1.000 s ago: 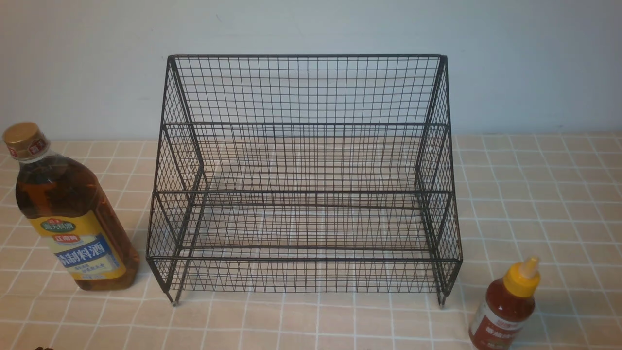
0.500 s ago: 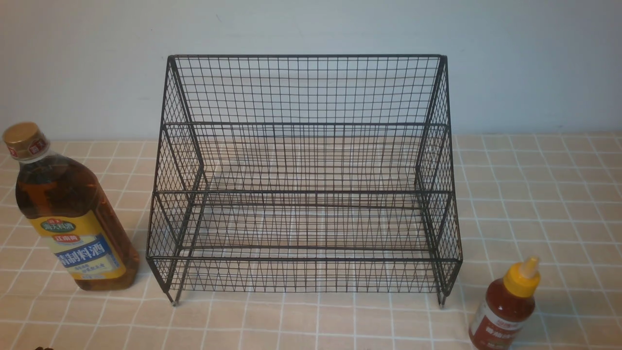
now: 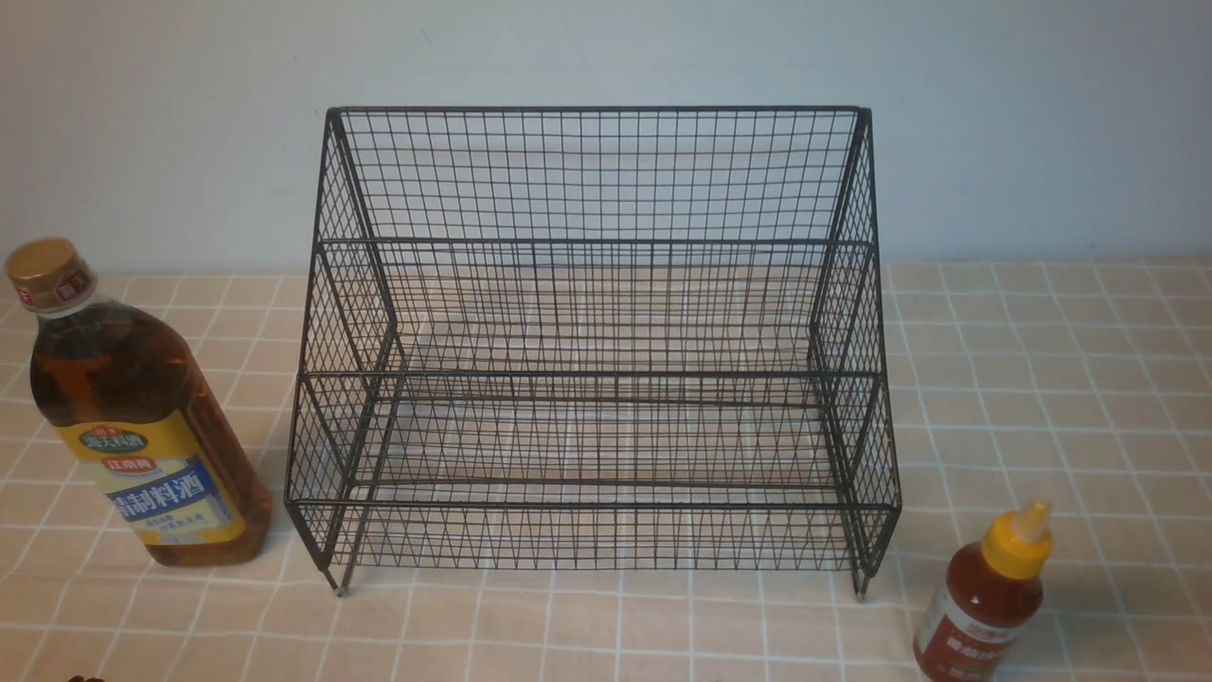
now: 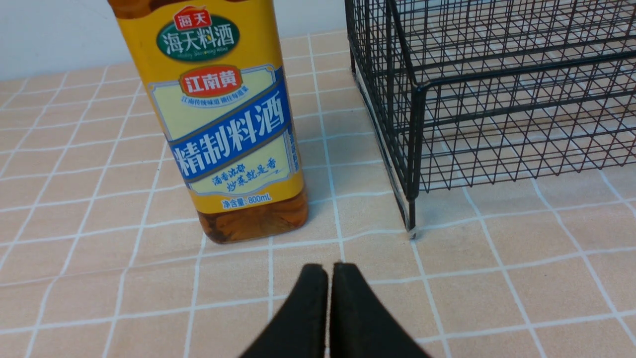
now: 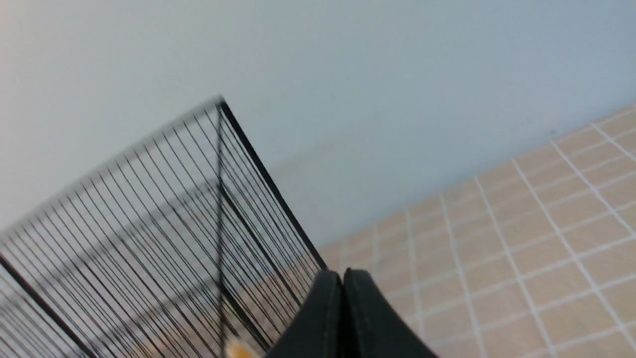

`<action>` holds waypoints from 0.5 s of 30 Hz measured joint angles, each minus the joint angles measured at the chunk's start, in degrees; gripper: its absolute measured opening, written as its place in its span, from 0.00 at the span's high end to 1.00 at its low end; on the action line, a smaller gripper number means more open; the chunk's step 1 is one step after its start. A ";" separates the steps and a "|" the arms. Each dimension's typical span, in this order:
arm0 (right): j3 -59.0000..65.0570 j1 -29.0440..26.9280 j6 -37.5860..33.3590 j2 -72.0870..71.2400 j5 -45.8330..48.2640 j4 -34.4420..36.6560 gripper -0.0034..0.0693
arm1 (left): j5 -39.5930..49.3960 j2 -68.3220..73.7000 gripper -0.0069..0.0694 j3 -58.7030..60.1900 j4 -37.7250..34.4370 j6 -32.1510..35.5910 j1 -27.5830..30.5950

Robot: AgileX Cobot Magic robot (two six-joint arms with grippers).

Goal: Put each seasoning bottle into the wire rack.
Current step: Use the right arm to grab the condiment bottle closest to it

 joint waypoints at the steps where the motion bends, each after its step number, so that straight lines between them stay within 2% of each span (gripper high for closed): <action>1: 0.00 0.00 0.56 0.00 -2.69 3.00 0.97 | 0.00 0.00 0.92 0.00 0.00 0.00 0.00; 4: 0.00 0.00 0.45 0.00 -5.12 6.11 0.97 | 0.00 0.00 0.92 0.00 0.00 0.00 0.00; 11: -0.47 0.13 1.10 0.00 -12.25 7.29 0.97 | 0.00 0.00 0.92 0.00 0.00 0.00 0.00; 15: -11.75 1.08 1.02 2.13 -0.75 3.97 0.97 | 0.00 0.00 0.92 0.00 0.00 0.00 0.00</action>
